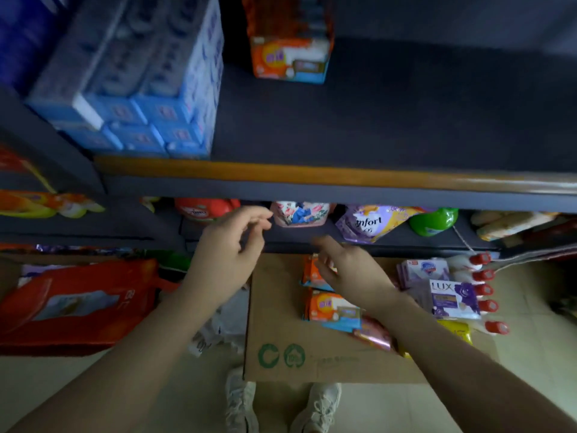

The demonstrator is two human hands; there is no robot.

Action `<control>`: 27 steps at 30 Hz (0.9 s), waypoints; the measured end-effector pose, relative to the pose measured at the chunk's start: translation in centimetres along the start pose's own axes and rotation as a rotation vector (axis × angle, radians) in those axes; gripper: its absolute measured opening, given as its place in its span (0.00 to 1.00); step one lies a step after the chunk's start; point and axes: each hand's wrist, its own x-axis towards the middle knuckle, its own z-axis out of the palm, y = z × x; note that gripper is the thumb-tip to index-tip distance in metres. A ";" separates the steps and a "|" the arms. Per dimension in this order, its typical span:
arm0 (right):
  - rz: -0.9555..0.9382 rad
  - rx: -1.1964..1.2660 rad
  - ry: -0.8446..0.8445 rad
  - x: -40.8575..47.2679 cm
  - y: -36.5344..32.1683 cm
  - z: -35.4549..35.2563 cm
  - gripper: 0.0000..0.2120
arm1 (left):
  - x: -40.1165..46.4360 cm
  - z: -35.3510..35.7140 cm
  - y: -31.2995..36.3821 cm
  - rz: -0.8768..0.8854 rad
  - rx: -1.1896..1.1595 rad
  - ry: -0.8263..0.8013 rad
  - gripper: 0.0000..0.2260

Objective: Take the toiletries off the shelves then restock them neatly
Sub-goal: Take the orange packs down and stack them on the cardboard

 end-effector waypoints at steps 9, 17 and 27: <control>-0.011 -0.053 0.601 10.8 -6.7 -8.5 0.12 | 7.5 -7.2 -0.7 0.374 0.647 0.262 0.16; 0.310 -0.276 0.324 19.4 -5.0 -9.5 0.33 | 9.3 -7.4 -3.2 0.334 0.778 0.302 0.25; 0.355 -0.575 0.462 20.6 -3.5 -9.7 0.24 | 9.4 -6.7 -3.7 0.369 0.771 0.369 0.20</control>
